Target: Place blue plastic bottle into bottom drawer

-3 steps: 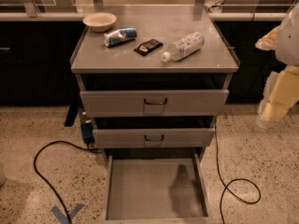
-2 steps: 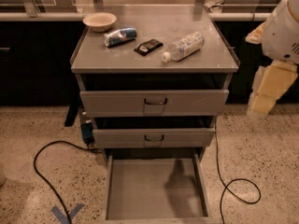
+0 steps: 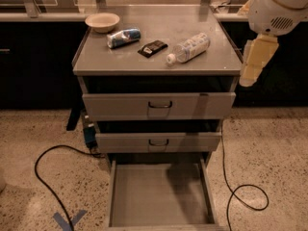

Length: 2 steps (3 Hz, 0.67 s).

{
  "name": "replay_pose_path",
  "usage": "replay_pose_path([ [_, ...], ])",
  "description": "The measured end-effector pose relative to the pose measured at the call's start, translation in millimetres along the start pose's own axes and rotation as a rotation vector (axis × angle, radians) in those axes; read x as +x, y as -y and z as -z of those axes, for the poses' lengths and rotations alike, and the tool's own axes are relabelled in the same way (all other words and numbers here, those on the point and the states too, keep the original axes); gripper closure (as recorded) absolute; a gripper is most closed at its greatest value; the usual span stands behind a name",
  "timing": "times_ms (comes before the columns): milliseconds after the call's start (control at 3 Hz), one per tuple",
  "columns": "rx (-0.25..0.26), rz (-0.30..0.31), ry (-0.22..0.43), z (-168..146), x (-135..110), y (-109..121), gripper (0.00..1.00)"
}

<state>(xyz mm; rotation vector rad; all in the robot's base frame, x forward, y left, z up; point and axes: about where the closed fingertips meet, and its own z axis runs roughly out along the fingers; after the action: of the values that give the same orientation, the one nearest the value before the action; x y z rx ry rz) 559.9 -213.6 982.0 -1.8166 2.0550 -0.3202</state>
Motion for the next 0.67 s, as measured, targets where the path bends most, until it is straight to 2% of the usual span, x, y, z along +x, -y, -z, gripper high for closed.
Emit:
replay_pose_path([
  [333, 0.048, 0.019, 0.030, -14, -3, 46, 0.00],
  [667, 0.050, 0.053, 0.057, -38, -16, 77, 0.00],
])
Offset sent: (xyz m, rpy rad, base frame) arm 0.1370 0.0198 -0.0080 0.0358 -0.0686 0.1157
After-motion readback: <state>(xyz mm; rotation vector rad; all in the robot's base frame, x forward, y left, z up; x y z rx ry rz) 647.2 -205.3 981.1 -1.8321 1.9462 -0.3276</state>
